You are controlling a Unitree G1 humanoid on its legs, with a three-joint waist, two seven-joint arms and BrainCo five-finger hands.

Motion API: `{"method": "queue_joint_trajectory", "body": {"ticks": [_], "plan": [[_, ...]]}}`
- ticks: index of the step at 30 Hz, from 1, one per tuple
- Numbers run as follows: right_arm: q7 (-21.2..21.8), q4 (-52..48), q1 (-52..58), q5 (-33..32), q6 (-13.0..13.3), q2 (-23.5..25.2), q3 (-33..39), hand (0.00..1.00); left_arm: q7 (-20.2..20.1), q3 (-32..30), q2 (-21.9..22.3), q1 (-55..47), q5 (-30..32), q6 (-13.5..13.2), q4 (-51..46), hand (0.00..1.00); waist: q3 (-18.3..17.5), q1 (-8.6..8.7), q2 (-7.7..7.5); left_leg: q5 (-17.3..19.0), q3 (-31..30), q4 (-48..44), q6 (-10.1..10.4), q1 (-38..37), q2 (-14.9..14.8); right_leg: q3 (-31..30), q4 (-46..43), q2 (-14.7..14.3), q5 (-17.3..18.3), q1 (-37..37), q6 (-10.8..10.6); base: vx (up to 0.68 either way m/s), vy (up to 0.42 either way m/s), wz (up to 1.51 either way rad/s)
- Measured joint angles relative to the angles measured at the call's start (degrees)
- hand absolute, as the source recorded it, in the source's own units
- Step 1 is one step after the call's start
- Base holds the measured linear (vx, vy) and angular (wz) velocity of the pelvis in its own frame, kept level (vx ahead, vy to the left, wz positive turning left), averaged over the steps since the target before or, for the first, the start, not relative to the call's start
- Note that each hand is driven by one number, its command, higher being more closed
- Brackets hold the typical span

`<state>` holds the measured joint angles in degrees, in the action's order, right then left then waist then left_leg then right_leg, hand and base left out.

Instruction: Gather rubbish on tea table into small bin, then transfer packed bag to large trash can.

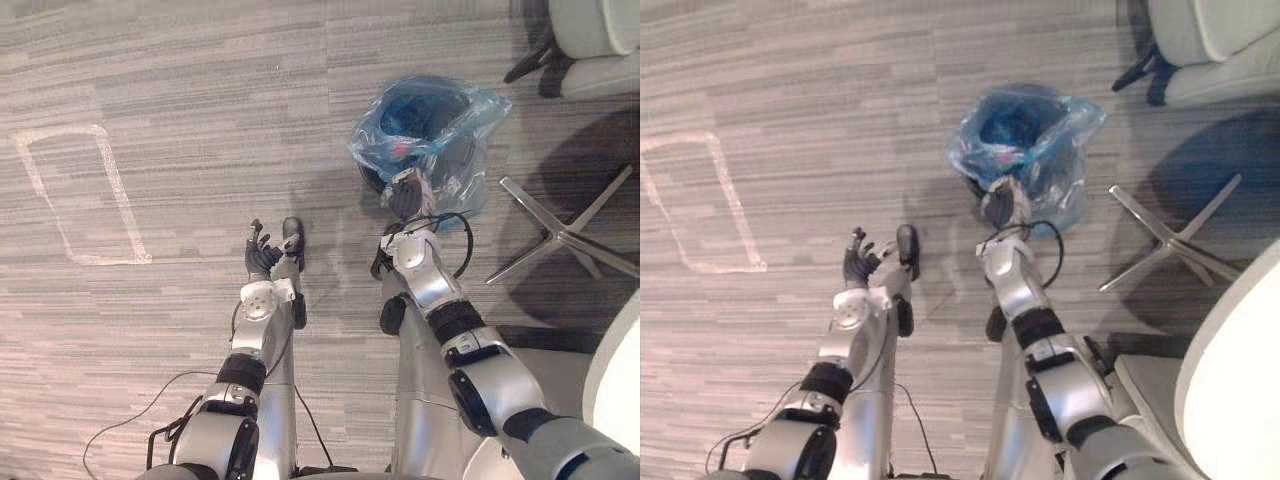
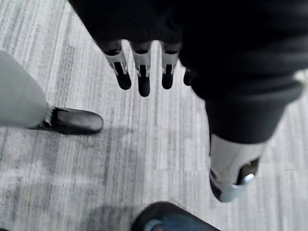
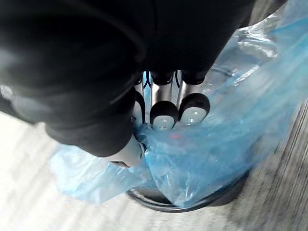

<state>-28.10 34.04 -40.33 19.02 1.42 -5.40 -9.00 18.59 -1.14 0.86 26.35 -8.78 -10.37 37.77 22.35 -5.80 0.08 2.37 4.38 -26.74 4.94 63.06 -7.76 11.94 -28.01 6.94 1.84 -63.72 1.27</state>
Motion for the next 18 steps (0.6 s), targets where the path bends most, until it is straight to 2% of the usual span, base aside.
{"method": "queue_joint_trajectory", "body": {"ticks": [5,9,14,18], "plan": [[1.6,-6.5,5.1,-10.1,2.5,2.7,1.1,1.0,-0.2,0.1,0.1,-2.1,0.3,1.3,-0.1,0.0,0.0,0.73,-0.05,0.4,0.5,0.3,0.1,-5.9,-0.6,-0.2,1.3,-0.8,-0.2,6.0,0.0,0.01,-0.009,-0.07],[4.8,-12.0,10.7,-20.7,4.4,4.6,1.6,1.0,-1.4,0.5,0.0,-5.7,0.3,2.2,-2.5,0.0,-0.4,1.1,-0.51,1.4,1.6,1.7,0.0,-13.4,-1.2,-1.1,4.1,-1.8,-0.5,13.4,-0.4,0.03,-0.007,-0.16],[10.2,-19.1,21.0,-37.3,7.2,7.3,1.2,1.0,-3.0,0.6,0.1,-12.2,0.3,2.7,-3.5,0.0,-3.4,2.27,-1.97,1.8,2.8,5.4,0.5,-23.2,-1.8,-1.7,9.5,-3.1,-0.9,23.1,-1.0,0.06,-0.014,-0.11],[12.4,-23.0,27.1,-43.5,7.8,7.6,-0.3,1.0,-4.2,1.5,0.5,-17.5,0.3,3.6,-3.5,0.0,-7.2,2.42,-2.11,1.9,3.3,8.4,0.7,-29.9,-1.8,-1.9,13.7,-3.8,-2.0,30.2,-0.9,0.1,-0.007,-0.08]]}}
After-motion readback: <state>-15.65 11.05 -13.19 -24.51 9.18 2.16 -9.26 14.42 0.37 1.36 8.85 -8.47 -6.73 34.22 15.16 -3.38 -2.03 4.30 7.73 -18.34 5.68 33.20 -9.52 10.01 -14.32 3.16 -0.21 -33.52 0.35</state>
